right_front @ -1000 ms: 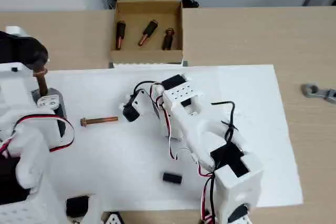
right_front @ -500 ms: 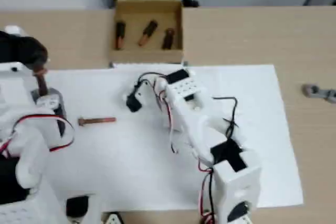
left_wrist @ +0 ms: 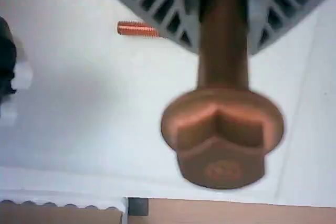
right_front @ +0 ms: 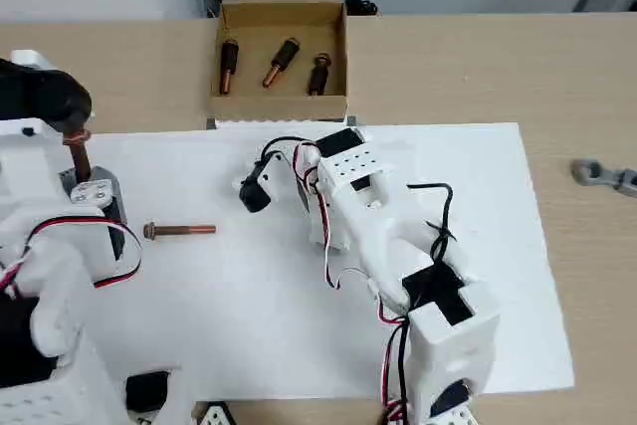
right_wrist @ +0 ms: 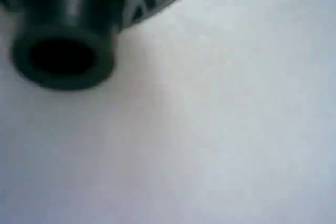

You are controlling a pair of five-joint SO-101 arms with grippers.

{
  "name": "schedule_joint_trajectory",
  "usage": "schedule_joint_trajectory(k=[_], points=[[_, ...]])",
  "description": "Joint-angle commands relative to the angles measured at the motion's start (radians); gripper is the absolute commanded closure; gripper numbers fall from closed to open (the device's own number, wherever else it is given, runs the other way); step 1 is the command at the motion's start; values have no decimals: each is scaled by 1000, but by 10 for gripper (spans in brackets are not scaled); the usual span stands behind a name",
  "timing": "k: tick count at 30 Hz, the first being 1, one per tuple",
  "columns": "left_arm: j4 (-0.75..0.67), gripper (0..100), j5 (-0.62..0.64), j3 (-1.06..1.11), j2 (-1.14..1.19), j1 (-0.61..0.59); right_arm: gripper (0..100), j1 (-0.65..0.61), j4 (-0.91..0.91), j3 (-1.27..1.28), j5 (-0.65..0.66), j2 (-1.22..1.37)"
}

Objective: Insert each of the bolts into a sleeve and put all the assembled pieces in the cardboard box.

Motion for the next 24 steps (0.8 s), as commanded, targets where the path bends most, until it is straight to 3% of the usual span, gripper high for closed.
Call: schedule_joint_trajectory(k=[1, 11, 14, 20, 24], points=[[-21, 994, -3, -4, -14, -8, 995, 42, 42, 9, -11, -159], [-23, 994, -6, -4, -14, -8, 995, 145, 50, 14, -37, -639], [-26, 994, -6, -4, -12, -8, 995, 165, 50, 15, -187, -766], [-28, 994, -8, -4, -6, -6, 995, 171, 41, 43, -623, -993], [-28, 994, -8, -4, -6, -6, 995, 166, 38, 133, -704, -1147]])
